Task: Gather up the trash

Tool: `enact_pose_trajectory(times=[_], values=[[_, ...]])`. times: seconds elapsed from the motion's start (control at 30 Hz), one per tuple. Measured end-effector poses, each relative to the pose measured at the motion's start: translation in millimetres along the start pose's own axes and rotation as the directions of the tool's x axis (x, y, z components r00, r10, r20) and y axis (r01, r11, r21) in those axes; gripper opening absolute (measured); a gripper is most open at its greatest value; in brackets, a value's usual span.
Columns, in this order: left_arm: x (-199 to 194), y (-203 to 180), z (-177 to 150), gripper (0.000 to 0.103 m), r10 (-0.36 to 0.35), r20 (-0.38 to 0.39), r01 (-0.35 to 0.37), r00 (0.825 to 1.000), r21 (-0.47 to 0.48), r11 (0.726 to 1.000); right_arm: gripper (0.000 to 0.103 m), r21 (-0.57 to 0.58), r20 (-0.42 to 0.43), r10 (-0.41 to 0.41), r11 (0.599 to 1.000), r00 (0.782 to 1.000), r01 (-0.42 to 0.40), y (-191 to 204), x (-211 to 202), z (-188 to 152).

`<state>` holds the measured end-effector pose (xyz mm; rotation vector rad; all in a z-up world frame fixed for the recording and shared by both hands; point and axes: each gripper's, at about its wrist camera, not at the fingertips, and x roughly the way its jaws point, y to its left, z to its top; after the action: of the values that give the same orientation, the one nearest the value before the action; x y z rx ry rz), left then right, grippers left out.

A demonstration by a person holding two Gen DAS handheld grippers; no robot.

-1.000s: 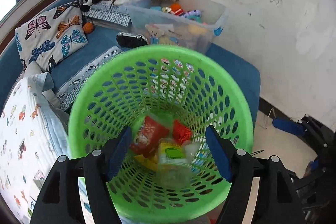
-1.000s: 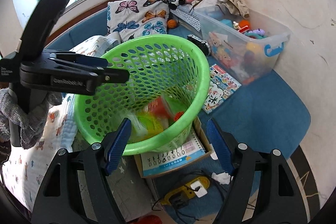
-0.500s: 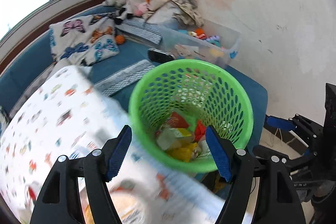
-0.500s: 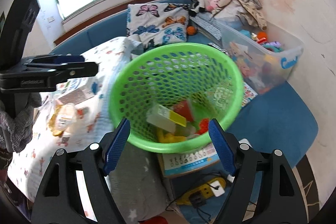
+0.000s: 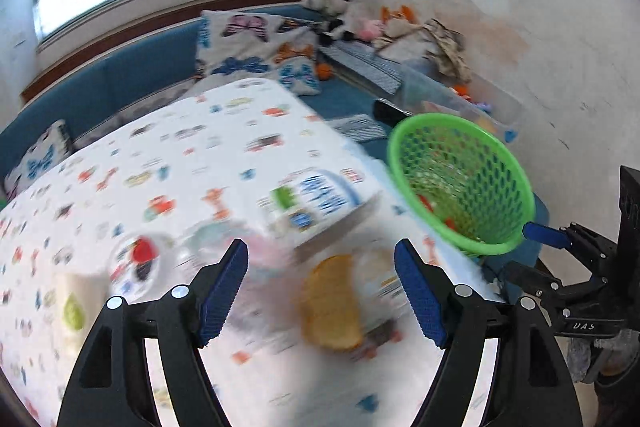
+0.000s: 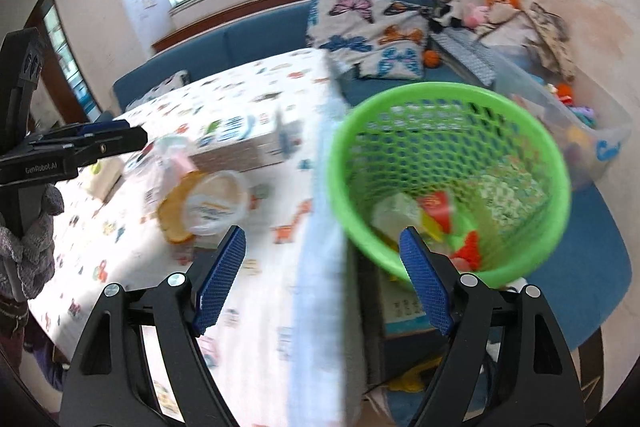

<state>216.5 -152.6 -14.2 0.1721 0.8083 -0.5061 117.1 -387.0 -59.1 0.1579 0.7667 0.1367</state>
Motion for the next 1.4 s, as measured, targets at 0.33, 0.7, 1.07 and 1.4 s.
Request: enact_pose_trajectory(times=[0.33,0.7,1.07,1.4], values=[[-23.5,67.3,-36.0,0.074,0.062,0.003,-0.061,0.998,-0.129,0.990,0.083,-0.112,-0.060,0.044,0.992,0.997,-0.051,60.3,36.1,6.8],[-22.5,90.9,-61.5,0.074,0.054,-0.024,-0.058,0.998,-0.174,0.983,0.083,-0.173,-0.137,0.022,0.984,0.990,-0.046,81.7,84.0,11.6],[-7.0,73.3,-70.2,0.074,0.007,-0.059,-0.015,0.998,-0.146,0.989,0.082,-0.154,-0.156,0.030,0.987,0.987,-0.054,76.7,106.9,18.9],[4.4,54.7,-68.7,0.073,-0.021,-0.074,0.012,0.997,-0.118,0.993,0.069,-0.149,-0.145,0.047,0.987,0.988,-0.069,75.1,102.1,17.6]])
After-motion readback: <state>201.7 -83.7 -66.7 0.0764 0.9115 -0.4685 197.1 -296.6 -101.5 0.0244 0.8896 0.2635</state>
